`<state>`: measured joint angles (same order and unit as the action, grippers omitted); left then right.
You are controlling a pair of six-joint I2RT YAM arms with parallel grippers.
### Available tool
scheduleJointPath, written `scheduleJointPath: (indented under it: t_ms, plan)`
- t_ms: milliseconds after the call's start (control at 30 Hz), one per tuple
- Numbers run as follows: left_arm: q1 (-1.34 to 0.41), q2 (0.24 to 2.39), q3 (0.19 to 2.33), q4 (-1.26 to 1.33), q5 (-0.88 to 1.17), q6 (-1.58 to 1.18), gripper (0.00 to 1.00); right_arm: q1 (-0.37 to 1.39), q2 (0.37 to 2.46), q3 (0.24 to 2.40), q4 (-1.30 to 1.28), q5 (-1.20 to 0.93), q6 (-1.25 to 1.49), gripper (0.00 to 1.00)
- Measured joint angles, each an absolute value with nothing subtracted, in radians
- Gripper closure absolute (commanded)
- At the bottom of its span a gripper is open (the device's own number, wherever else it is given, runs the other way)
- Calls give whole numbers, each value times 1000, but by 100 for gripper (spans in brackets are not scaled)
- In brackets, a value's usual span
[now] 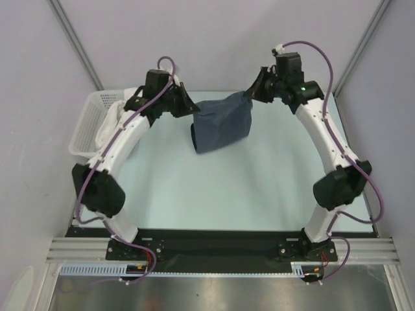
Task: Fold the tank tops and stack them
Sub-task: Fold the tank top
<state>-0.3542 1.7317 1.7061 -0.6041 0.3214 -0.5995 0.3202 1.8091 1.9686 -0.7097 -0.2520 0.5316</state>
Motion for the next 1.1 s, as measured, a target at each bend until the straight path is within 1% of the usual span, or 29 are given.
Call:
scheduleJointPath:
  t_ms: [33, 100, 167, 233, 267, 433, 600, 667, 767, 933, 1100]
  plan:
    - [-353, 1684, 1686, -591, 321, -597, 100, 320, 1779, 1961, -707, -254, 528, 100]
    - [-355, 1548, 1533, -545, 335, -597, 100, 321, 1615, 1754, -651, -277, 522, 100]
    - [-369, 1396, 1330, -525, 350, -603, 100, 327, 1470, 1549, -647, -287, 525, 100]
    - [-404, 1289, 1175, -550, 351, -614, 100, 337, 1348, 1367, -680, -296, 532, 100]
    - [-425, 1258, 1132, -567, 351, -624, 100, 346, 1302, 1303, -704, -302, 537, 100]
    - [-585, 1081, 1008, -634, 343, -676, 100, 398, 1140, 1189, -807, -297, 553, 100]
    - [-646, 891, 897, -665, 347, -752, 99, 435, 922, 1124, -875, -303, 587, 100]
    - [-651, 854, 884, -691, 353, -773, 99, 438, 868, 1107, -921, -311, 603, 100]
    - [-653, 852, 914, -734, 366, -786, 100, 440, 851, 1115, -963, -323, 614, 100]
    - [-653, 966, 1118, -820, 367, -777, 100, 461, 926, 1235, -1013, -301, 619, 100]
    - [-653, 1003, 1345, -896, 352, -757, 100, 517, 957, 1425, -1028, -264, 618, 100]
